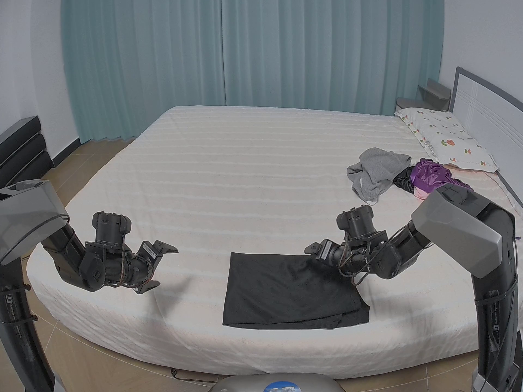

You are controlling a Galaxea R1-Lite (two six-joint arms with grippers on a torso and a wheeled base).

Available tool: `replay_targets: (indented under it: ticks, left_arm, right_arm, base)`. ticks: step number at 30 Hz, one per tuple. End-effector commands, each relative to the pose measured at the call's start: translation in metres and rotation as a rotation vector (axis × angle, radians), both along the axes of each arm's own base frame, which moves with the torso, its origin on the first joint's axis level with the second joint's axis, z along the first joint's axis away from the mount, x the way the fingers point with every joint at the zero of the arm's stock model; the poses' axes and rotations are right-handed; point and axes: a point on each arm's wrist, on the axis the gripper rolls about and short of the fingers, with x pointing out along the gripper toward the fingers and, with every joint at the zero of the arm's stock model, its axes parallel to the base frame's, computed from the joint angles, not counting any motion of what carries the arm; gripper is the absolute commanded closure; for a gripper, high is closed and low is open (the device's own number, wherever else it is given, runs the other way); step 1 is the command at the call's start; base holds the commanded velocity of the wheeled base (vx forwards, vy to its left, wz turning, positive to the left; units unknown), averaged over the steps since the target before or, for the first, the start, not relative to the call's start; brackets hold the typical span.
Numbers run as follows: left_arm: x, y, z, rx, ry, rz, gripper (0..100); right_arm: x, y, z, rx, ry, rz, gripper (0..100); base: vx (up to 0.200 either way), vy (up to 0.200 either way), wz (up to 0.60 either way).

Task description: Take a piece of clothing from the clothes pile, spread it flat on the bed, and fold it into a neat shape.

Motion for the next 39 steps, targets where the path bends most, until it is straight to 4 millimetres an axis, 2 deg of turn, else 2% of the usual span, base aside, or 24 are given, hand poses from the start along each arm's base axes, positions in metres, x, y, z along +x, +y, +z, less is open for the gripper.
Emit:
replay_targets:
  ticks: [1, 5, 12, 20, 23, 25, 26, 34, 39]
  left_arm:
    - [0.001, 0.0, 0.0, -0.001, -0.001, 0.0, 0]
    - [0.0, 0.0, 0.0, -0.001, -0.001, 0.0, 0]
    - [0.001, 0.0, 0.0, -0.001, -0.001, 0.0, 0]
    - [0.001, 0.0, 0.0, -0.001, -0.001, 0.0, 0]
    - [0.001, 0.0, 0.0, -0.001, -0.001, 0.0, 0]
    - [0.001, 0.0, 0.0, -0.001, -0.001, 0.0, 0]
    - [0.001, 0.0, 0.0, -0.001, -0.001, 0.0, 0]
    - [0.001, 0.0, -0.002, 0.002, 0.003, 0.002, 0]
    - [0.001, 0.0, -0.002, 0.002, 0.003, 0.002, 0]
  right_arm:
    - [0.015, -0.023, -0.008, -0.018, -0.007, -0.066, 0]
    - [0.021, -0.036, -0.001, -0.01, -0.034, -0.097, 0]
    - [0.019, -0.04, 0.005, -0.02, -0.052, -0.083, 0]
    - [0.027, -0.034, -0.012, -0.054, -0.127, -0.011, 0]
    - [0.031, -0.032, -0.025, -0.078, -0.123, 0.007, 0]
    - [0.032, -0.032, -0.025, -0.077, -0.128, 0.008, 0]
    - [0.032, -0.033, -0.025, -0.078, -0.126, 0.005, 100]
    - [0.029, -0.038, -0.018, -0.082, -0.122, -0.005, 100]
    - [0.024, -0.049, -0.008, -0.084, -0.123, -0.026, 100]
  base:
    - [0.0, 0.0, 0.0]
    - [0.0, 0.0, 0.0]
    - [0.0, 0.0, 0.0]
    - [0.0, 0.0, 0.0]
    - [0.0, 0.0, 0.0]
    - [0.0, 0.0, 0.0]
    - [0.0, 0.0, 0.0]
    - [0.0, 0.0, 0.0]
    - [0.0, 0.0, 0.0]
